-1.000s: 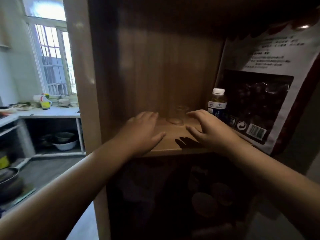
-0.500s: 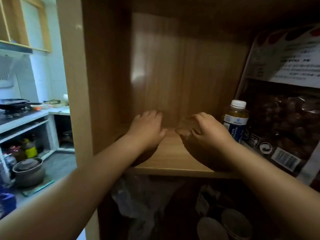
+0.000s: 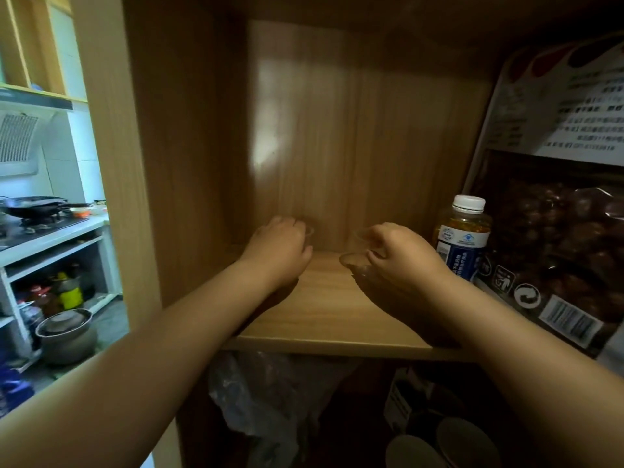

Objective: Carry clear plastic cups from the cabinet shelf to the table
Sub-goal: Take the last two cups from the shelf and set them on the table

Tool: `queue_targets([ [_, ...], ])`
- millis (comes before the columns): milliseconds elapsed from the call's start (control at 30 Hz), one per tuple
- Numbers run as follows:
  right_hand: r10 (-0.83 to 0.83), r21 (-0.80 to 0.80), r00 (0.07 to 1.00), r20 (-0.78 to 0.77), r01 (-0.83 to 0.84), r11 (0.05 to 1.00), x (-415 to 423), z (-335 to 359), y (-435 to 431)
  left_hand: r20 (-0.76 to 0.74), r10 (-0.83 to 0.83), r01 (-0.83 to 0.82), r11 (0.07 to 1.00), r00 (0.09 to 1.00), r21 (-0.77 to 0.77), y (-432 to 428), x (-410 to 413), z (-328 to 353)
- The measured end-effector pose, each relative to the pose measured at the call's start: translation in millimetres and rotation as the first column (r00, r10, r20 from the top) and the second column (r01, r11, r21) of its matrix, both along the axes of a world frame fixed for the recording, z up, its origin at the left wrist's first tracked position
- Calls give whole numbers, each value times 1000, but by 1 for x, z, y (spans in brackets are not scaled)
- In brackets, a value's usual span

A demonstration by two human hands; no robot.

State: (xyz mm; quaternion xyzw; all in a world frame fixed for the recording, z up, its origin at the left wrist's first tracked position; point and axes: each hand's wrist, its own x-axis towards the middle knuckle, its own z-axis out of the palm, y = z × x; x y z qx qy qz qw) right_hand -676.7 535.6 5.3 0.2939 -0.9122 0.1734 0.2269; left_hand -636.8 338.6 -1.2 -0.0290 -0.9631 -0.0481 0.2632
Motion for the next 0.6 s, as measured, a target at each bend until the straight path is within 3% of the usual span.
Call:
queue_targets([
  [600,83,-29,993,-82,-86,996,59,5,7,-120,-260,265,964,958,31,1,64,10],
])
